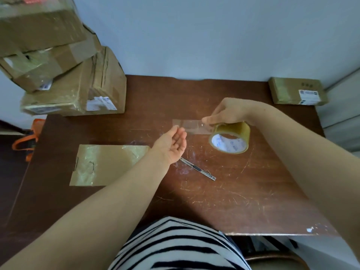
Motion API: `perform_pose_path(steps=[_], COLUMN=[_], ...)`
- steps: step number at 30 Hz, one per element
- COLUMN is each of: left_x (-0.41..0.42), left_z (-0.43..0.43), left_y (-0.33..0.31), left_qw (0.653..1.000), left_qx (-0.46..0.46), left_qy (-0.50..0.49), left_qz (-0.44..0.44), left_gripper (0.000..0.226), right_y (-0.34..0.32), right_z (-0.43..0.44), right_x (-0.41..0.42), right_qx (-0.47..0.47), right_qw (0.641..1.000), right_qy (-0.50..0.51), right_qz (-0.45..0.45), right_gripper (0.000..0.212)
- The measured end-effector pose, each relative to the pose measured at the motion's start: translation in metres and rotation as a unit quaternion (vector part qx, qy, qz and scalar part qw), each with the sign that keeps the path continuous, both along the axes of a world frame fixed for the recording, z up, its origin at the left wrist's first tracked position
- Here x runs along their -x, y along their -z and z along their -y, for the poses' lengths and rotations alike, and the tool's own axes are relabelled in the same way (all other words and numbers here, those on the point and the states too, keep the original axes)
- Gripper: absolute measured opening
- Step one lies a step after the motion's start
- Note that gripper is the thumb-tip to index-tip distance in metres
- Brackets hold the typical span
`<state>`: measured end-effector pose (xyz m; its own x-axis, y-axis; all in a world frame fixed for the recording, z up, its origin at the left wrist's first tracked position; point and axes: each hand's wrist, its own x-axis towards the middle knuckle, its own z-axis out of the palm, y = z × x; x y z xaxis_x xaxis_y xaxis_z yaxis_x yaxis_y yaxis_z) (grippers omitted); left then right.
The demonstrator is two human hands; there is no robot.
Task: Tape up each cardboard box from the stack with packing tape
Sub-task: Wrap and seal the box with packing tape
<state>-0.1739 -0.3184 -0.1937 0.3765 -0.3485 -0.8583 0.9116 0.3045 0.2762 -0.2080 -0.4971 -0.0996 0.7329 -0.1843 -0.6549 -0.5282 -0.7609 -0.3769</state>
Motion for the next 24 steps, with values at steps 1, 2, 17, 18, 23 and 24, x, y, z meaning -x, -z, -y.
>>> perform_pose_path(steps=[1, 2, 17, 18, 23, 24], left_x=[-0.002, -0.004, -0.015, -0.016, -0.014, -0.014], left_z=[-0.001, -0.002, -0.002, -0.003, -0.003, -0.003], left_y=[-0.001, -0.003, 0.003, 0.003, 0.008, 0.009], left_qw=[1.000, 1.000, 0.970, 0.967, 0.958, 0.956], left_qx=[-0.013, -0.025, -0.223, -0.235, -0.272, -0.276], left_qy=[0.006, 0.009, -0.023, -0.023, -0.030, -0.029], left_qz=[0.009, 0.016, 0.097, 0.099, 0.091, 0.091], left_gripper=[0.008, 0.008, 0.012, 0.010, 0.009, 0.010], right_y=[0.006, 0.013, 0.068, 0.068, 0.086, 0.090], right_z=[0.005, 0.011, 0.055, 0.056, 0.055, 0.054], right_x=[0.009, 0.019, 0.067, 0.067, 0.055, 0.054], right_qx=[-0.072, -0.157, -0.177, -0.192, -0.006, 0.036], right_qw=[0.997, 0.984, 0.968, 0.965, 0.994, 0.996], right_qy=[0.042, 0.088, 0.164, 0.170, 0.102, 0.085], right_qz=[0.003, 0.004, 0.062, 0.062, 0.033, 0.016], right_gripper=[0.039, 0.048, 0.034, 0.029, 0.027, 0.028])
